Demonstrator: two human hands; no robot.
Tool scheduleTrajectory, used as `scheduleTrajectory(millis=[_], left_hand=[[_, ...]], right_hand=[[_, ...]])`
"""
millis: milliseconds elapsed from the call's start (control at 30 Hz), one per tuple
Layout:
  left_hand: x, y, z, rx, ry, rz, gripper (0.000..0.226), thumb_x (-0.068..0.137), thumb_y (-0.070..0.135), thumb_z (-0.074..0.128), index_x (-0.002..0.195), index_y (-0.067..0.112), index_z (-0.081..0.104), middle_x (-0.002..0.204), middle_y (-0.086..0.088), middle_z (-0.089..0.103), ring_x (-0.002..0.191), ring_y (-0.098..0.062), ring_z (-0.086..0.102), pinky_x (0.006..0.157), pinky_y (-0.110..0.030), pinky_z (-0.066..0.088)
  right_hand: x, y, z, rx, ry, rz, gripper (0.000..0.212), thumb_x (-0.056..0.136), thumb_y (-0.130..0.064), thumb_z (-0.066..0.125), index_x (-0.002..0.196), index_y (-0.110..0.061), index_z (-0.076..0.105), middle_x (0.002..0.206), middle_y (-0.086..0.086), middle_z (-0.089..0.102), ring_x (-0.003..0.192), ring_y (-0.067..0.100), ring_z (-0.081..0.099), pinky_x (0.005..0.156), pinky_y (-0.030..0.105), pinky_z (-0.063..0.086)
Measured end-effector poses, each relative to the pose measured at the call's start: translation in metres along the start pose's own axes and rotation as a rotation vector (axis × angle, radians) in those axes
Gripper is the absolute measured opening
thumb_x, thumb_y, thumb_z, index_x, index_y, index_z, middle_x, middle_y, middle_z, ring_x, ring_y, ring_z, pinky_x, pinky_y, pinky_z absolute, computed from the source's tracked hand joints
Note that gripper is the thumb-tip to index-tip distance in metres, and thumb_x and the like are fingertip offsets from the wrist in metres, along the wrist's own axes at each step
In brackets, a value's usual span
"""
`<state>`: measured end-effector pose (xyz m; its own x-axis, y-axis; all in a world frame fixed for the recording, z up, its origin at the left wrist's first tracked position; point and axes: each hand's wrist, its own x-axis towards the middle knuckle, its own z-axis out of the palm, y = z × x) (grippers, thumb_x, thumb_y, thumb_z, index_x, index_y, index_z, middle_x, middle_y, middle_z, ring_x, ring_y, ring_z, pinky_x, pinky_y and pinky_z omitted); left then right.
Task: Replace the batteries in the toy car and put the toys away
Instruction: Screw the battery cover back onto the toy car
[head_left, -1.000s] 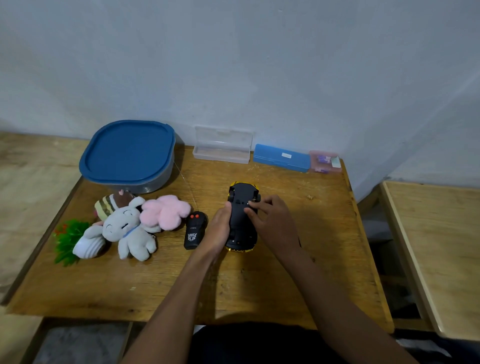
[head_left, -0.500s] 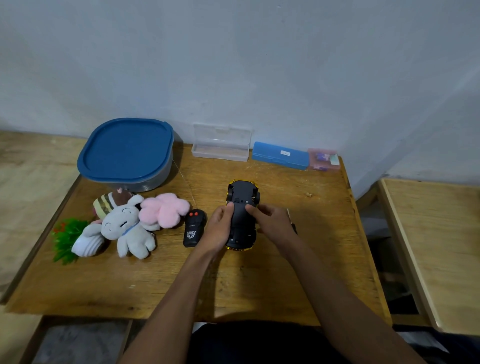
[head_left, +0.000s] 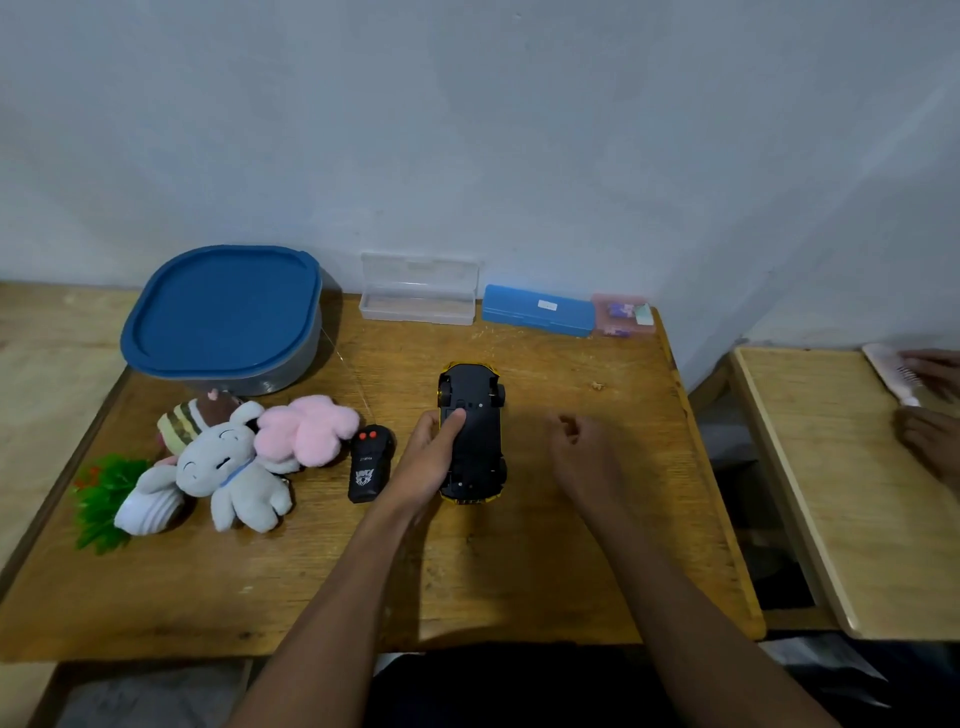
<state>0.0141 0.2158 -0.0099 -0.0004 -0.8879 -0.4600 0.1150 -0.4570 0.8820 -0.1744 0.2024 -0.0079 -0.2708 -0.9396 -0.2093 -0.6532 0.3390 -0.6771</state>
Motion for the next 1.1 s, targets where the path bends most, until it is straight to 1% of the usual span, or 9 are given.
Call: scheduleTrajectory(millis=[67,167,267,333,467,600,767,900,1100], left_hand=[[0.001,0.001,0.001,-0.001,0.000,-0.003,0.027,0.098,0.046,0.051,0.117,0.027,0.054,0.116,-0.006,0.068,0.101,-0.020,0.069,0.089,-0.042,0.057],[-0.001,0.002,0.003,-0.009,-0.016,0.001,0.022,0.097,0.046,0.053,0.113,0.030,0.054,0.116,-0.004,0.068,0.101,-0.019,0.069,0.089,-0.041,0.057],[-0.006,0.006,0.006,-0.020,-0.036,0.016,0.006,0.097,0.041,0.055,0.101,0.039,0.051,0.108,0.004,0.065,0.093,-0.010,0.067,0.070,-0.025,0.056],[-0.009,0.009,0.006,-0.021,-0.041,0.026,0.007,0.098,0.039,0.056,0.098,0.041,0.049,0.107,0.005,0.063,0.093,-0.008,0.065,0.067,-0.021,0.055],[-0.008,0.013,0.004,-0.021,-0.028,0.071,0.012,0.096,0.040,0.057,0.106,0.039,0.051,0.118,-0.002,0.064,0.102,-0.015,0.067,0.078,-0.029,0.058],[-0.005,0.014,0.002,-0.021,0.016,0.115,0.026,0.097,0.038,0.057,0.118,0.025,0.052,0.116,-0.006,0.067,0.100,-0.019,0.070,0.074,-0.030,0.059],[-0.007,0.017,0.004,-0.010,0.068,0.147,0.028,0.098,0.033,0.056,0.121,0.017,0.050,0.101,-0.004,0.069,0.088,-0.015,0.071,0.062,-0.024,0.056],[-0.009,0.019,0.004,0.007,0.095,0.159,0.029,0.098,0.032,0.057,0.120,0.015,0.050,0.098,-0.002,0.069,0.089,-0.016,0.070,0.064,-0.024,0.057],[-0.009,0.020,0.004,0.016,0.122,0.160,0.028,0.098,0.033,0.057,0.119,0.016,0.049,0.096,0.000,0.068,0.086,-0.013,0.068,0.061,-0.022,0.054]], right_hand=[[0.004,0.023,-0.006,-0.264,-0.001,0.051,0.046,0.090,-0.055,0.051,0.122,-0.023,0.053,0.116,0.000,0.054,0.099,0.015,0.054,0.080,0.034,0.050],[0.005,0.039,-0.001,-0.410,-0.165,0.119,0.058,0.083,-0.056,0.061,0.124,-0.018,0.048,0.118,0.003,0.052,0.101,0.019,0.054,0.080,0.035,0.051],[0.004,0.034,0.001,-0.364,-0.159,0.118,0.037,0.090,-0.043,0.059,0.115,-0.016,0.052,0.097,-0.001,0.056,0.083,0.015,0.056,0.064,0.029,0.046],[0.004,0.028,-0.002,-0.294,-0.163,0.125,0.026,0.096,-0.036,0.053,0.112,-0.015,0.054,0.085,-0.004,0.053,0.072,0.011,0.053,0.055,0.026,0.038],[-0.004,0.015,-0.013,0.064,-0.146,0.012,0.020,0.100,-0.033,0.045,0.113,-0.019,0.052,0.094,0.001,0.059,0.077,0.012,0.055,0.056,0.023,0.038],[-0.026,-0.005,-0.026,0.188,-0.132,-0.245,0.019,0.102,-0.032,0.040,0.103,-0.023,0.057,0.070,-0.005,0.052,0.055,0.002,0.044,0.047,0.016,0.033],[-0.032,-0.020,-0.028,0.059,-0.190,-0.382,0.023,0.100,-0.036,0.044,0.105,-0.024,0.064,0.065,-0.008,0.052,0.052,0.004,0.043,0.047,0.018,0.031],[-0.031,-0.024,-0.027,0.015,-0.178,-0.390,0.028,0.099,-0.039,0.043,0.108,-0.023,0.064,0.068,-0.006,0.054,0.055,0.007,0.046,0.051,0.026,0.035],[-0.031,-0.027,-0.028,-0.013,-0.151,-0.437,0.026,0.099,-0.037,0.044,0.106,-0.023,0.065,0.068,-0.005,0.056,0.055,0.008,0.046,0.050,0.026,0.035]])
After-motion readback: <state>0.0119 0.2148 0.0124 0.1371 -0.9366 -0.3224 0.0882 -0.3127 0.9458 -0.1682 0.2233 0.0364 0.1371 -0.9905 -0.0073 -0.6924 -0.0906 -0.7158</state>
